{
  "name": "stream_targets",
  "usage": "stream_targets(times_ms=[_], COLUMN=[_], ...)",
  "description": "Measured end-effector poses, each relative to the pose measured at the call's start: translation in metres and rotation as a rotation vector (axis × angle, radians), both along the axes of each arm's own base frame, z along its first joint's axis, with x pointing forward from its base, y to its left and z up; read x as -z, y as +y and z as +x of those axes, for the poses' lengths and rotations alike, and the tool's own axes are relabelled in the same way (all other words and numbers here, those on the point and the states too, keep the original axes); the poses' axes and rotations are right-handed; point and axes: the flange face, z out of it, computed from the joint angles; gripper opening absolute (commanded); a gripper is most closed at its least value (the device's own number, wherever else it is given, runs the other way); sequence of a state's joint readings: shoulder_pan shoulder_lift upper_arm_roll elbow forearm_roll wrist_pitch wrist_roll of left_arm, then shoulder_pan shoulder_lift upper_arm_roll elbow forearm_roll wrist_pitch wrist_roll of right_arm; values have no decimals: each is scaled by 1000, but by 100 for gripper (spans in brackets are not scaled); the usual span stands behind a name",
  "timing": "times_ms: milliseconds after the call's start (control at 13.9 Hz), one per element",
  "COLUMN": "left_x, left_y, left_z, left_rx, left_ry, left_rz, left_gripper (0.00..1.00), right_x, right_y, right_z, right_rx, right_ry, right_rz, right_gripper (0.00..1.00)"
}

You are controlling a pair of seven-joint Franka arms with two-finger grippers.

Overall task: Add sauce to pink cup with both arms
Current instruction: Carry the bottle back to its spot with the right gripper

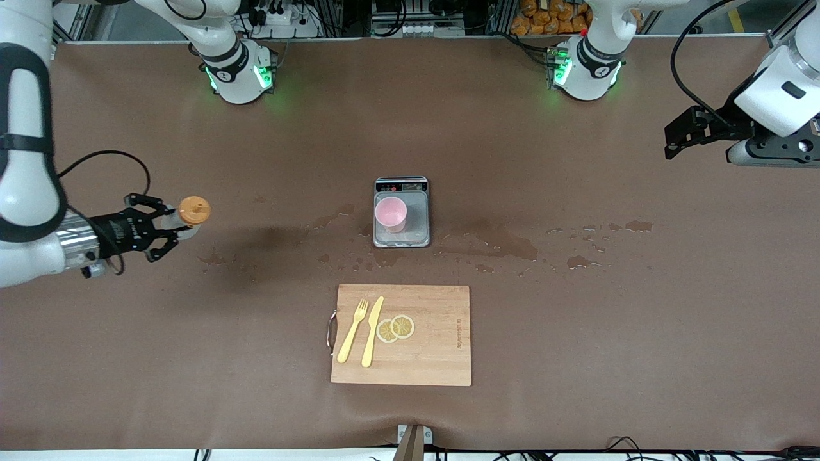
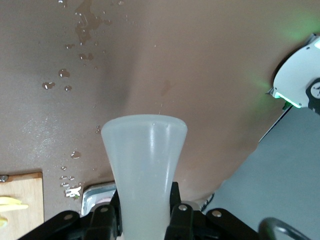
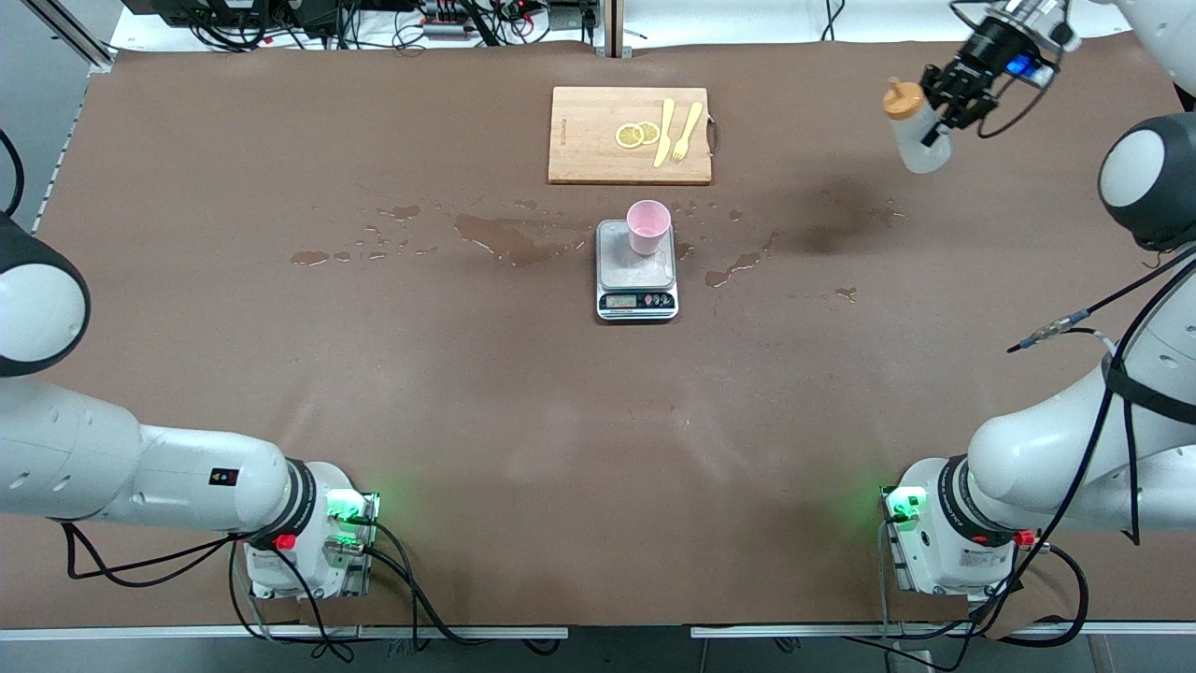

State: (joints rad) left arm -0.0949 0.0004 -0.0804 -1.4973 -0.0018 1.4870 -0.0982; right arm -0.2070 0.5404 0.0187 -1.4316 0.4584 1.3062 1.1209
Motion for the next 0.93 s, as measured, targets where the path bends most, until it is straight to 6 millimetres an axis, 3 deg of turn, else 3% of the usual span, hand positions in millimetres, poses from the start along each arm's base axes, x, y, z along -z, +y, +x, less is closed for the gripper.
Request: stream_targets(times_ms=[287,717,932], left_x=[0,0,0], left_y=[-1,-3,-6], left_z=[0,0,-1], left_rx=[2,5,12], left_ry=[0,0,-1], left_rz=[0,0,0], left_gripper=[100,100,100], right_x=[67,172,205], right_y=[-69,-137,-157], right_z=[-11,-42,-57], right_rx=[26,90,128], right_ry=[-26,-82,-86], right_rz=[197,436,493], right_gripper=[19,19,19])
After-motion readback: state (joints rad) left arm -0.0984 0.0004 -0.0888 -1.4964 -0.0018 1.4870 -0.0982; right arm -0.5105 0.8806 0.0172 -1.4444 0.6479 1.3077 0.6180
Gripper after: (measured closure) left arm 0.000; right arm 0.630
